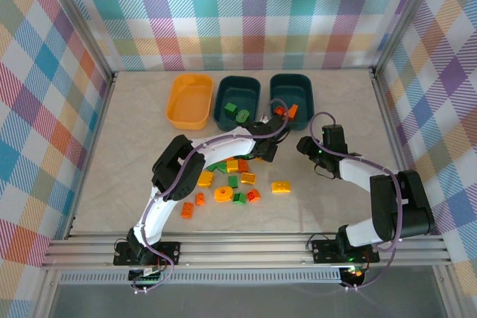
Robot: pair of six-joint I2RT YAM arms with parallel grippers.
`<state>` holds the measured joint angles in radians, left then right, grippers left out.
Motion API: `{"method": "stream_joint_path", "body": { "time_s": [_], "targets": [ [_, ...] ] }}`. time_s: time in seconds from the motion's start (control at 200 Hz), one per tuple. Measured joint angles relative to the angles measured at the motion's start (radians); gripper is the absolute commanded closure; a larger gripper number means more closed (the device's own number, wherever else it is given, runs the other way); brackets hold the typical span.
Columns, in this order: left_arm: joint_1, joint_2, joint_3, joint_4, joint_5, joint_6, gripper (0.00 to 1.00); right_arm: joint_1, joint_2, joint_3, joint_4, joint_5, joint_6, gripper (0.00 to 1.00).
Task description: Sort the legos into containers by color
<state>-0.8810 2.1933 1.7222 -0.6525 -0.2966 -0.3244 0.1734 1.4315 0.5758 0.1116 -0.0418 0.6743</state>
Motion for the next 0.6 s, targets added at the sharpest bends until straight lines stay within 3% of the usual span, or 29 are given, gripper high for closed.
{"method": "stream_joint_path", "body": {
  "time_s": [0.355, 0.6],
  "targets": [
    [0.0, 0.013, 0.001, 0.001, 0.025, -0.008, 0.7, 0.0, 0.0, 0.0, 0.0, 0.0, 0.0, 0.35],
    [0.007, 0.004, 0.009, -0.004, 0.045, 0.002, 0.72, 0.0, 0.0, 0.0, 0.0, 0.0, 0.0, 0.35]
  ]
}}
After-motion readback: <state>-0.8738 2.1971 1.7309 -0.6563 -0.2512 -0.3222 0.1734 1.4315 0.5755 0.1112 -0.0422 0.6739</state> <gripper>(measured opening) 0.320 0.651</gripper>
